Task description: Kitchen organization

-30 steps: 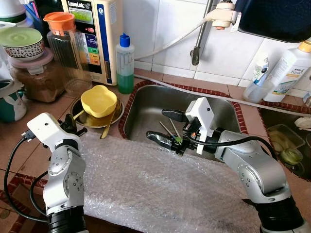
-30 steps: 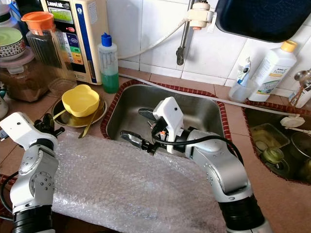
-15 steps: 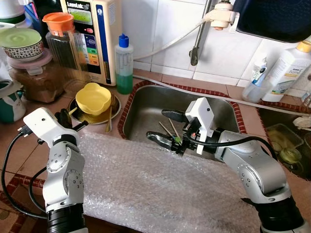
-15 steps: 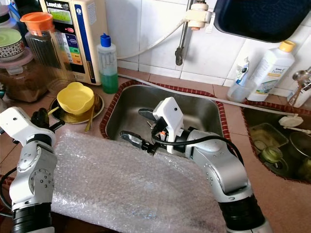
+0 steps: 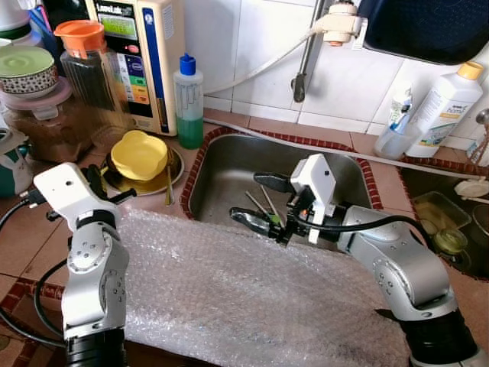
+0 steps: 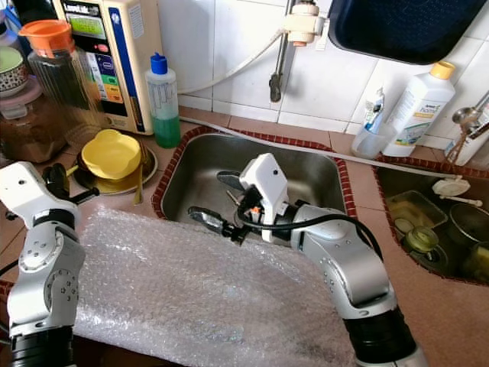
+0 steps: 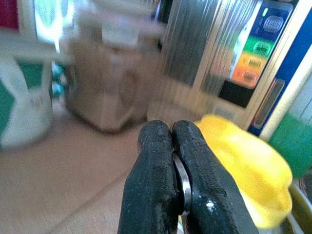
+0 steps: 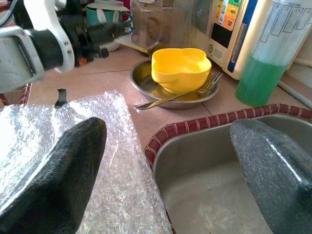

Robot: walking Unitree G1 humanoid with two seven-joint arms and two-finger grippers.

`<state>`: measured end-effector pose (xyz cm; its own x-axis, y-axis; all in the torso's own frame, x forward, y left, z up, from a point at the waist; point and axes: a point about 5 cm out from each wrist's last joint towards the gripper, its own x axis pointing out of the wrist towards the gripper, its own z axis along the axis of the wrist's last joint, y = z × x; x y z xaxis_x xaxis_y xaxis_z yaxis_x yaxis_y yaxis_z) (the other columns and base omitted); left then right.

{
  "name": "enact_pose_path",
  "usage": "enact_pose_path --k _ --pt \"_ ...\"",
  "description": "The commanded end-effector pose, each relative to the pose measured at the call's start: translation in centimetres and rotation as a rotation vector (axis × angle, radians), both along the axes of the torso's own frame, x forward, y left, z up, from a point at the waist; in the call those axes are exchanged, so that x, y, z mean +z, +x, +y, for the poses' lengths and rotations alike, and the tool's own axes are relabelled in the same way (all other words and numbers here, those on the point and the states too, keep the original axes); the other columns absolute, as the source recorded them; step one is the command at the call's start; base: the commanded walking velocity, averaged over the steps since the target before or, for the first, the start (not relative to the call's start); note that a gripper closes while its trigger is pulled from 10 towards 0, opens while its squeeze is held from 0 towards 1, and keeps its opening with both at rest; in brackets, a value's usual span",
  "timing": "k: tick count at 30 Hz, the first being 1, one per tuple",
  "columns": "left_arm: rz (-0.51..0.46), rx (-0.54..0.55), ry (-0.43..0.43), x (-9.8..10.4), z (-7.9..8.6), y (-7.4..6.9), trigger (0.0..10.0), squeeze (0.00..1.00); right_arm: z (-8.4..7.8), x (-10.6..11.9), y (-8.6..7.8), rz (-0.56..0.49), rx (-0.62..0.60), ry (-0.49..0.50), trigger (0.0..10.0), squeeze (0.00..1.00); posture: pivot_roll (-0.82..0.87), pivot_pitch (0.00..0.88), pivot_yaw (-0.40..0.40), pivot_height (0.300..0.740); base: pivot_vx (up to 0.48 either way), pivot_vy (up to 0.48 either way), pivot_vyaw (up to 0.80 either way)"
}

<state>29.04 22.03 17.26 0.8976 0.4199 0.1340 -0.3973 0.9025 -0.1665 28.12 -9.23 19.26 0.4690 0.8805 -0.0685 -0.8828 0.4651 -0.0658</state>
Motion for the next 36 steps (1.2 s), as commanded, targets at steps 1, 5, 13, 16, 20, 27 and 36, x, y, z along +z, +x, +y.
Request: enact_pose_path --k 1,5,13,16,20,27,36 --pt "-0.044 0.018 0.042 1.2 0.2 -0.2 0.0 0.0 0.0 0.3 -0.1 -0.019 0.015 -0.009 10.0 0.0 0.06 0.021 -0.067 0.74 0.0 0.0 0.0" --pt "-0.084 -0.007 0.128 2.5 -0.2 -0.3 0.0 0.0 0.0 0.4 0.0 -0.021 0.014 -0.01 10.0 0.0 0.06 0.022 -0.067 0.74 0.0 0.0 0.0" --pt "-0.157 -0.05 0.254 4.3 -1.2 -0.5 0.0 0.0 0.1 0.3 0.1 -0.024 0.013 -0.012 10.0 0.0 0.06 0.023 -0.069 0.74 0.0 0.0 0.0" --pt "-0.198 -0.074 0.252 5.2 -1.6 -0.4 0.0 0.0 0.0 0.4 0.3 -0.026 -0.002 -0.005 10.0 0.0 0.06 0.023 -0.069 0.74 0.0 0.0 0.0" --pt "-0.266 -0.144 0.159 6.6 -2.5 0.1 0.0 0.0 -0.3 0.6 1.0 -0.019 -0.065 0.033 10.0 0.0 0.07 0.02 -0.072 0.74 0.0 0.0 0.0" --pt "-0.321 -0.429 -0.256 6.8 -5.3 1.7 0.0 0.0 -2.4 2.3 4.9 0.04 -0.385 0.263 10.0 0.0 0.06 0.018 -0.07 0.74 0.0 0.0 0.0" --pt "-0.3 -0.646 -0.448 5.9 -9.0 2.0 0.0 0.0 -2.8 3.4 6.3 0.107 -0.467 0.422 10.0 0.0 0.06 0.018 -0.069 0.74 0.0 0.0 0.0"
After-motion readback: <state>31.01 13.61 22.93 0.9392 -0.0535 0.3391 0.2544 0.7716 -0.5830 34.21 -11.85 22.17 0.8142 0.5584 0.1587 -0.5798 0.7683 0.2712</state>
